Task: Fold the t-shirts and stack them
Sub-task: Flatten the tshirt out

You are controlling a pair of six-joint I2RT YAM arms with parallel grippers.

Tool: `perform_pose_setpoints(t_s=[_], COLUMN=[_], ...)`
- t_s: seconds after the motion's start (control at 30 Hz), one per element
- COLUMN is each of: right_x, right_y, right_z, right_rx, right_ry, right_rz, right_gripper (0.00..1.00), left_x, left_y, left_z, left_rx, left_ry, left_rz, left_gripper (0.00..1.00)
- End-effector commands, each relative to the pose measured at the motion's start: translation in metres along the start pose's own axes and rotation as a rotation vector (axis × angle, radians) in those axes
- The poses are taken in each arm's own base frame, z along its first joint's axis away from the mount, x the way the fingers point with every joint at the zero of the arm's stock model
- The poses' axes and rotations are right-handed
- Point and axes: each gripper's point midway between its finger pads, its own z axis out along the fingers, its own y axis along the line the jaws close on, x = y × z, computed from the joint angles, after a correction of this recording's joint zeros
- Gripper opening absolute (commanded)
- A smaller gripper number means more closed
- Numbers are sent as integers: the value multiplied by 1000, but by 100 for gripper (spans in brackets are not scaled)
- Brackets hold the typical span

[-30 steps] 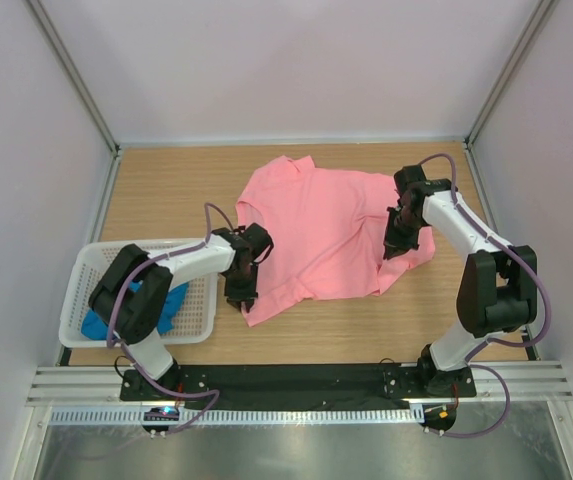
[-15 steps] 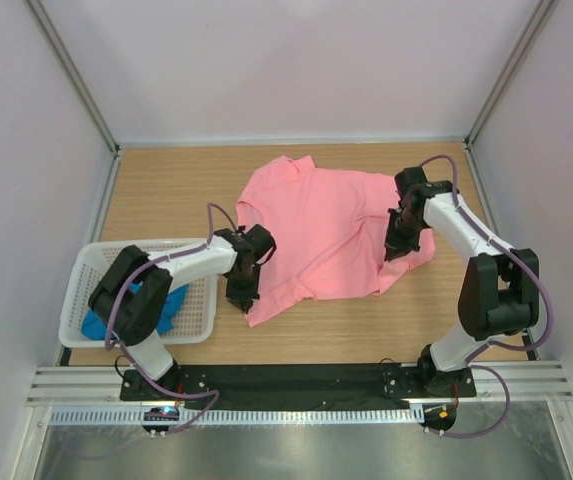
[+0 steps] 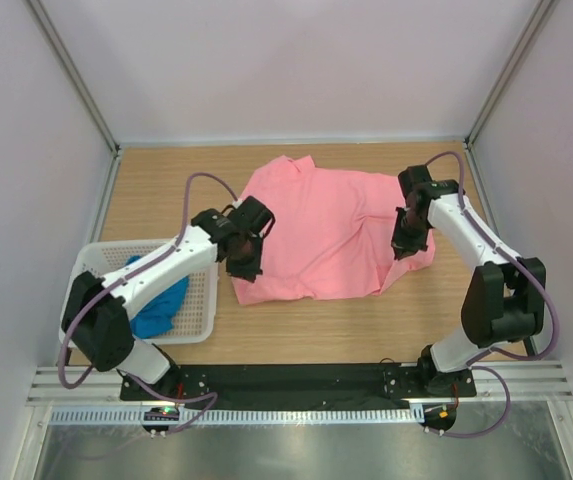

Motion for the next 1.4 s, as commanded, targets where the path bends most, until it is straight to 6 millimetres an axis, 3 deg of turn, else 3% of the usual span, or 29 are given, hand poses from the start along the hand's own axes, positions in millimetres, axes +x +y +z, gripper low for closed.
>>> perform_pose_setpoints(t_s=[0.0,0.03,0.13,0.2,0.37,0.5,0.7,0.83,0.93,1.0,1.23,1.37], right_x=[-23,-30,-50,-66,-90,-104,-110,-102,-91,-87,-81,-93], right_y=[-13,-16,-31,-38,-51,-60,-64,-71,-79,-81,-95,-93], right_z=[-32,-40,-68,-89,-136,-191,-281,-331,-370,-380,-431,-440], right_rx=[54,65,127,145,160,138,26,-29,-55,-56,-55,-55], right_ry=[-133,-167,-294,-377,-525,-683,-950,-1091,-1182,-1200,-1363,-1422], right_rz=[51,56,79,97,151,215,293,330,335,327,348,346], right_gripper=[1,1,1,1,1,1,1,1,1,1,1,1], left_x=[-28,-41,-56,-79,-102,-116,-129,-137,-142,-142,-142,-158], left_y=[6,7,18,19,33,41,34,24,21,20,29,27], left_z=[-47,-62,-89,-128,-186,-235,-305,-344,-384,-400,-491,-512], left_rx=[-11,-20,-83,-96,-134,-124,12,112,163,175,200,155], left_ry=[-152,-214,-282,-375,-544,-685,-897,-1042,-1156,-1194,-1462,-1551], left_rz=[30,37,53,68,48,18,-7,42,76,113,177,195], left_gripper=[0,0,0,0,0,0,0,0,0,0,0,0])
